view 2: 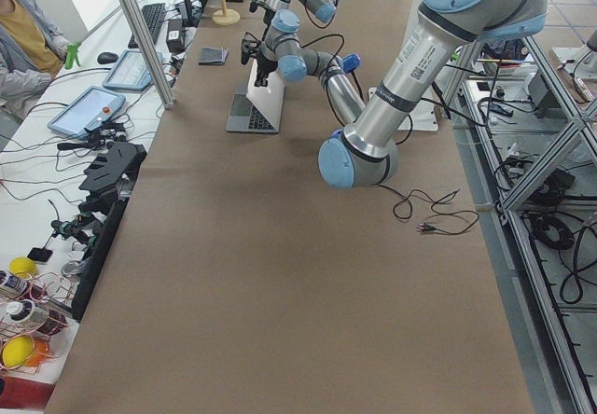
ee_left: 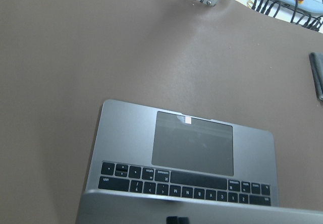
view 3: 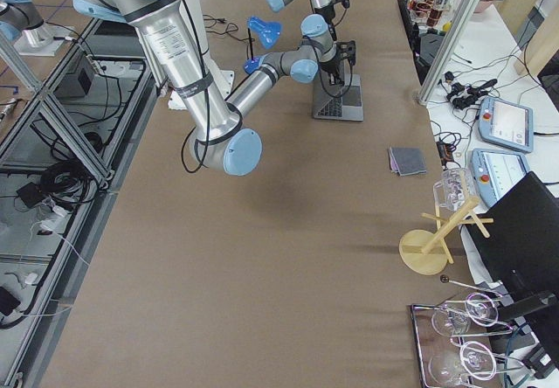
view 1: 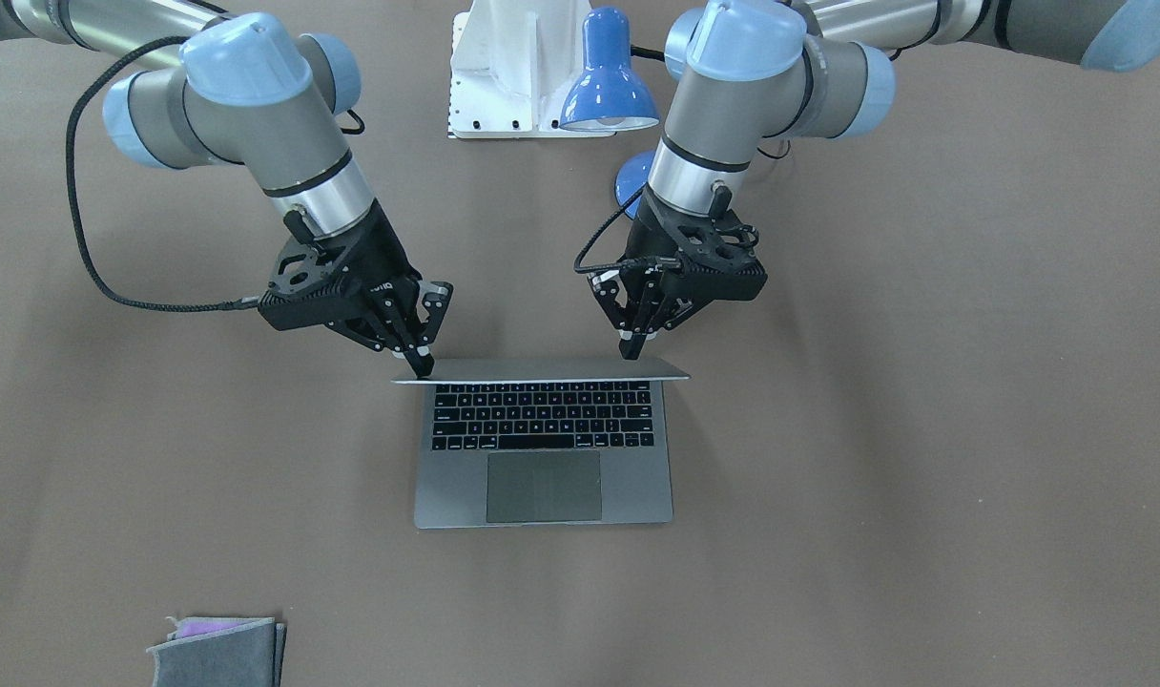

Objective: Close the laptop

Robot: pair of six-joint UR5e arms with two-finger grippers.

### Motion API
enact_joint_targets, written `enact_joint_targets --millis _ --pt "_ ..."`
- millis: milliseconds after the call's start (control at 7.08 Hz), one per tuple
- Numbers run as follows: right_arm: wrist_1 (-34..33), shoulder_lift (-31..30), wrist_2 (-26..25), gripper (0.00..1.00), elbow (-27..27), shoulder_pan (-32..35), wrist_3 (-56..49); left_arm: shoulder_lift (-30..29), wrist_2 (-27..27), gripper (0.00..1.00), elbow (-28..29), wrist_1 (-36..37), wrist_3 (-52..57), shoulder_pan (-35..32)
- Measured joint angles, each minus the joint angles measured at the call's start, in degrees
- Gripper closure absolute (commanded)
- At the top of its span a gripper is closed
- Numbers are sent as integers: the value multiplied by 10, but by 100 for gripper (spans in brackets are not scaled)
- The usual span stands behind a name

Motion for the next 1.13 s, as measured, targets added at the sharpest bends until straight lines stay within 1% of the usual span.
enact_joint_targets --millis 141,424,707,848,989,1130 --pt "0 25 8 100 -39 6 0 -9 3 100 35 -19 5 -2" --pt "1 68 24 100 -113 14 -4 -33 4 100 125 -71 26 -9" --pt "2 95 48 100 -175 18 -14 -51 3 100 189 -92 59 -13" --pt "14 105 57 100 -209 18 -15 -60 3 100 219 -108 69 -14" --pt "40 114 69 100 -250 19 -16 -72 3 100 254 -124 75 -14" --pt "60 123 87 100 -284 21 -16 -81 2 100 276 -135 78 -15"
